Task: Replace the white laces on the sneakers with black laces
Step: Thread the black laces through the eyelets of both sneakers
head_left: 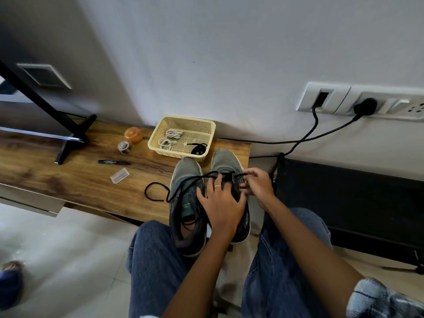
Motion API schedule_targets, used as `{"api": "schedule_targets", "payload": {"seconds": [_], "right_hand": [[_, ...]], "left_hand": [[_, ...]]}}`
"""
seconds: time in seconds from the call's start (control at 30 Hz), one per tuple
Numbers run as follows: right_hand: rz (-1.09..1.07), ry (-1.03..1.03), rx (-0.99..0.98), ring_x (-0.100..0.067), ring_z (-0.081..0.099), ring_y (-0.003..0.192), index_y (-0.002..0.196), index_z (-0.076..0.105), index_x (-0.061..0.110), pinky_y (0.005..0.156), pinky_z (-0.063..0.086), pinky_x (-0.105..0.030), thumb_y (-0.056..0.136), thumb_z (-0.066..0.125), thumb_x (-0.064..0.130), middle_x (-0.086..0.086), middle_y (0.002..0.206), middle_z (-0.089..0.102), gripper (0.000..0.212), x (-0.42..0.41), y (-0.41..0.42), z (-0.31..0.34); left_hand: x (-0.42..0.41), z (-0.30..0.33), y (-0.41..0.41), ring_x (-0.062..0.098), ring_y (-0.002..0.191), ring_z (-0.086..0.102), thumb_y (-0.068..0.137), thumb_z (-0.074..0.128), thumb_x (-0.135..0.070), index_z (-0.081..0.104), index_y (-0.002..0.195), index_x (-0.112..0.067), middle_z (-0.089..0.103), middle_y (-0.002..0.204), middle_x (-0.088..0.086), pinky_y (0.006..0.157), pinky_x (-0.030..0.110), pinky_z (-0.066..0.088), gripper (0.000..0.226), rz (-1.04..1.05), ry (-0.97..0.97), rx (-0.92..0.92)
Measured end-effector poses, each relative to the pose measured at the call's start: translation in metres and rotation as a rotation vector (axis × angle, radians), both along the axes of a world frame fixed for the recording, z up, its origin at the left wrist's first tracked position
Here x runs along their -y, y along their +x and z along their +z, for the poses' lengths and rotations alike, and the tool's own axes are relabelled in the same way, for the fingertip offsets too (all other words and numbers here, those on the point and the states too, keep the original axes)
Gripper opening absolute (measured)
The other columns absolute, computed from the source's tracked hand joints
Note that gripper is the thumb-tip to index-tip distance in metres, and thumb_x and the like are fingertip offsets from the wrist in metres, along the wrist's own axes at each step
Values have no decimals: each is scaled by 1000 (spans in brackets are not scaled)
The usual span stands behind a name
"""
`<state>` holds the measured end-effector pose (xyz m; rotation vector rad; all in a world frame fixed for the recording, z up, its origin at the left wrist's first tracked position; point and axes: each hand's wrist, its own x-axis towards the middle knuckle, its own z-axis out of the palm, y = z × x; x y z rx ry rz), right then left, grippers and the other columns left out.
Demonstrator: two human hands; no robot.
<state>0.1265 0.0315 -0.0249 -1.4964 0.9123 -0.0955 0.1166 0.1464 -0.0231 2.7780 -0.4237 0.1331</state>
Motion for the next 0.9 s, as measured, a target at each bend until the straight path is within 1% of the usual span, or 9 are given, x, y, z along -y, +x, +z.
{"api": "schedule_targets", "payload": {"seconds": [0.13, 0.27, 0.37, 0.47, 0.53, 0.6, 0.67, 0.77, 0.9], "right_hand": [[370, -499, -29, -17, 60, 97, 105, 72, 9, 85, 48, -31, 89, 61, 11, -6, 105, 68, 19, 5, 7, -2], [409, -611, -78, -15, 50, 87, 80, 68, 15, 72, 34, -27, 87, 66, 18, -6, 94, 61, 8, 2, 12, -3], [319, -507, -76, -23, 58, 84, 69, 59, 12, 72, 48, -38, 86, 64, 13, -13, 84, 64, 19, 3, 12, -2], [44, -78, -70, -22, 61, 74, 73, 51, 6, 63, 59, -37, 92, 54, 2, -18, 89, 62, 20, 5, 9, 6], [-100, 206, -42, -23, 63, 82, 77, 48, 7, 61, 59, -34, 96, 46, 0, -15, 95, 58, 20, 8, 5, 11], [-211, 385, -10, -33, 62, 101, 85, 49, 6, 75, 56, -43, 98, 44, 0, -14, 102, 56, 15, 15, -1, 12], [-286, 432, -18, -36, 58, 113, 95, 51, 3, 84, 51, -48, 98, 44, 0, -15, 110, 55, 8, 25, -9, 11], [-399, 409, -13, -37, 57, 116, 115, 51, 0, 91, 49, -48, 97, 42, -3, -19, 122, 53, 20, 46, -24, 13], [-555, 286, 17, -35, 59, 112, 118, 52, -2, 90, 50, -43, 95, 43, -5, -17, 115, 55, 25, 84, -45, 17]], "left_hand": [[2, -3, -4, 27, 135, 43, 87, 58, -43, 66, 118, -8, 55, 138, 10, 112, 50, 27, 48, -68, -20, -53], [2, 3, -3, 26, 147, 18, 98, 44, -35, 50, 135, -5, 28, 156, 13, 119, 41, 8, 48, -96, -13, -182], [2, 7, -4, 26, 148, 13, 100, 40, -30, 48, 136, -5, 22, 158, 14, 120, 39, 5, 44, -92, -38, -209], [2, 8, -7, 26, 148, 12, 100, 40, -27, 49, 134, -4, 21, 158, 14, 120, 38, 2, 42, -71, -75, -205], [2, 10, -8, 28, 148, 14, 99, 43, -26, 52, 132, -4, 24, 157, 14, 119, 39, 2, 41, -52, -94, -185], [2, 12, -9, 27, 148, 13, 100, 42, -28, 52, 133, -5, 23, 158, 13, 119, 41, 0, 41, -49, -66, -185], [2, 13, -8, 25, 149, 9, 100, 39, -32, 50, 135, -9, 19, 159, 10, 118, 42, -6, 42, -46, -12, -188], [2, 14, -8, 24, 149, 7, 100, 40, -33, 52, 132, -11, 19, 160, 7, 111, 42, -17, 41, -31, 7, -164], [1, 13, -9, 26, 148, 11, 98, 44, -31, 57, 127, -9, 24, 158, 9, 109, 43, -18, 38, -22, -14, -146]]}}
